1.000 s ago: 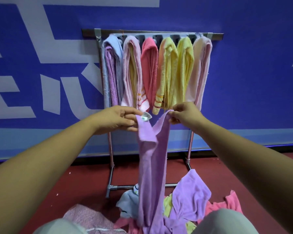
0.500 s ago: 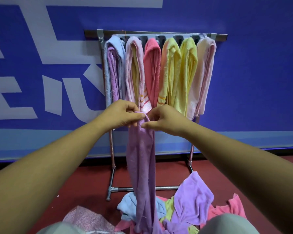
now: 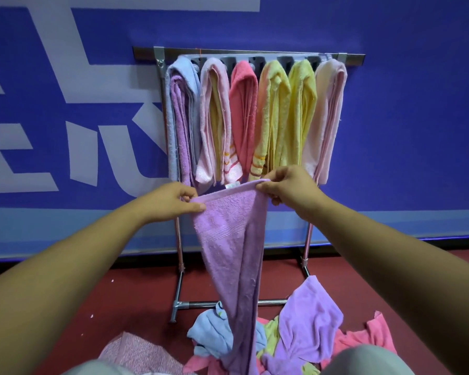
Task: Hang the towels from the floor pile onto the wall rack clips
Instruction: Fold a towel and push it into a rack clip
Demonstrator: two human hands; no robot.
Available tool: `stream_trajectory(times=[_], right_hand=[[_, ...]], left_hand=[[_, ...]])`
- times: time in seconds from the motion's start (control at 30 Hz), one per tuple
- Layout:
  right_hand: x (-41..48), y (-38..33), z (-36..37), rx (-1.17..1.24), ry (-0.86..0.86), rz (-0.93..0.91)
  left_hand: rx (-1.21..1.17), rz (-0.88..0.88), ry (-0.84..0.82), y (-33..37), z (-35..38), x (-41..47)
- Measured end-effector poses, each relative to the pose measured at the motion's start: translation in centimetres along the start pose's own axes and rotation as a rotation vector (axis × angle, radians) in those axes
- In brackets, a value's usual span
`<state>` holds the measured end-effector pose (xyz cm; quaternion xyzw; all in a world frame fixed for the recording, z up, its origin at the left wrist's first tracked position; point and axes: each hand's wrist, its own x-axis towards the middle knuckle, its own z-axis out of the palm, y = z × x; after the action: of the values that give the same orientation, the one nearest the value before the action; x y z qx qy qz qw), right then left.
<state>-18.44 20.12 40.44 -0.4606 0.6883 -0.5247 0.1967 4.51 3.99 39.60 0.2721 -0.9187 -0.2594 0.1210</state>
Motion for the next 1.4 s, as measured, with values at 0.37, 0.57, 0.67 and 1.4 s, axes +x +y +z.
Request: stream_trajectory(times=[0.37, 0.57, 0.67, 1.4], right_hand=[[3.1, -3.7, -1.8, 0.401, 0.051, 0.345], [3.9, -6.0, -4.9, 0.481, -0.219, 0.413], [3.7, -5.0, -4.5, 0.373, -0.154, 0.371], [4.9, -5.7, -2.2, 0.090, 0.121, -0.103]], left_hand=[[-0.012, -0.049, 0.380, 5.0, -4.0, 1.4], [-0.354, 0.007, 0.215, 7.7, -7.3, 0.6], [-0.115, -0.067, 0.210, 5.7, -6.5, 0.9], [-0.051, -0.028, 0.493, 4.6, -6.8, 1.4]])
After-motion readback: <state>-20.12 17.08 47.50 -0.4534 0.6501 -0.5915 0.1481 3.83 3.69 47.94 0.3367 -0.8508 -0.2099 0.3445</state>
